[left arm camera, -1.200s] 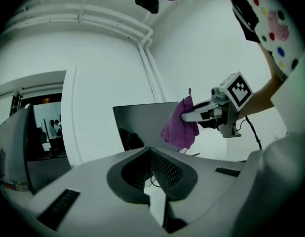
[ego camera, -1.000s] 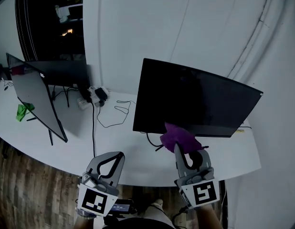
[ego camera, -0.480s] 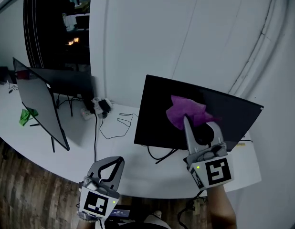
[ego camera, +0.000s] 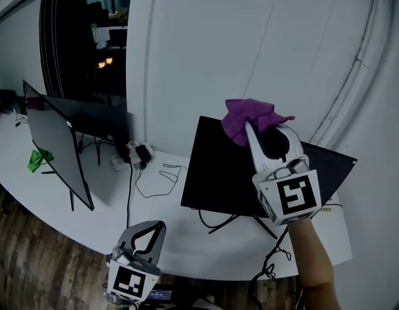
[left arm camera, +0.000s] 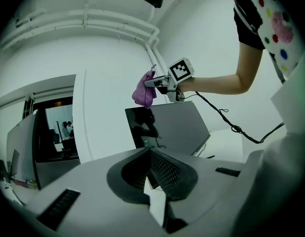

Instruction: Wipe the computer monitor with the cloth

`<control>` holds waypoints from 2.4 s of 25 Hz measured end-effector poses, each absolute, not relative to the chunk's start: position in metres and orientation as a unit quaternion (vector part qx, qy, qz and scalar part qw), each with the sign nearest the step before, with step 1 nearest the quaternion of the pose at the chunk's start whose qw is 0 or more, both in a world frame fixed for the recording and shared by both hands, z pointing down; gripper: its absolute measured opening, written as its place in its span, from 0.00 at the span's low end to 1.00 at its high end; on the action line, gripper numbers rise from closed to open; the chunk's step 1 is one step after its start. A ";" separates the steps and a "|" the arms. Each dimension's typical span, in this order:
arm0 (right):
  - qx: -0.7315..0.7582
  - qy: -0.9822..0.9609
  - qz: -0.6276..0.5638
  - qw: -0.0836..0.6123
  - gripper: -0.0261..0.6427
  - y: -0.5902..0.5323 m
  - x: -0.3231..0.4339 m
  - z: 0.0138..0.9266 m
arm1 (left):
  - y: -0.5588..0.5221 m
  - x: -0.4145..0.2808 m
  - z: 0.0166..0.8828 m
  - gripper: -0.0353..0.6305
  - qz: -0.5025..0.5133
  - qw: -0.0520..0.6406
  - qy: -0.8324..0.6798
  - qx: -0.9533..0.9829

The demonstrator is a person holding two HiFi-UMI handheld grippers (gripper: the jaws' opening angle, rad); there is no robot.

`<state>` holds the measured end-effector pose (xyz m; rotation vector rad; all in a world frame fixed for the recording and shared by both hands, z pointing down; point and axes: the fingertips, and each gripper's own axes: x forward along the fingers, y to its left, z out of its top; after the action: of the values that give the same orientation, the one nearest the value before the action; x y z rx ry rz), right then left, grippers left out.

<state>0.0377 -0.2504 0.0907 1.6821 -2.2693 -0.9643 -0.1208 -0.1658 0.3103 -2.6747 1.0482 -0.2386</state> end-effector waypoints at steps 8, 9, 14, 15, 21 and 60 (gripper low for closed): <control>0.546 -0.751 -0.352 0.119 0.13 -0.295 0.030 0.071 | -0.165 -0.128 0.307 0.06 -0.087 0.135 0.385 -0.909; 0.543 -0.749 -0.358 0.126 0.13 -0.300 0.028 0.071 | -0.164 -0.129 0.306 0.06 -0.087 0.137 0.390 -0.906; 0.524 -0.733 -0.396 0.177 0.13 -0.322 0.017 0.077 | -0.161 -0.134 0.306 0.06 -0.089 0.136 0.405 -0.900; 0.519 -0.730 -0.402 0.188 0.13 -0.326 0.015 0.080 | -0.160 -0.135 0.307 0.06 -0.090 0.135 0.407 -0.899; 0.480 -0.729 -0.421 0.246 0.13 -0.339 0.003 0.106 | -0.155 -0.137 0.310 0.06 -0.097 0.129 0.416 -0.895; 0.387 -0.715 -0.450 0.367 0.13 -0.332 0.032 0.169 | -0.145 -0.088 0.315 0.06 -0.097 0.126 0.412 -0.897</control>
<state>0.0317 -0.3317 0.1690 0.9953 -1.8380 -1.1572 -0.0883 -0.1448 0.3149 -2.6128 1.2008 -0.2832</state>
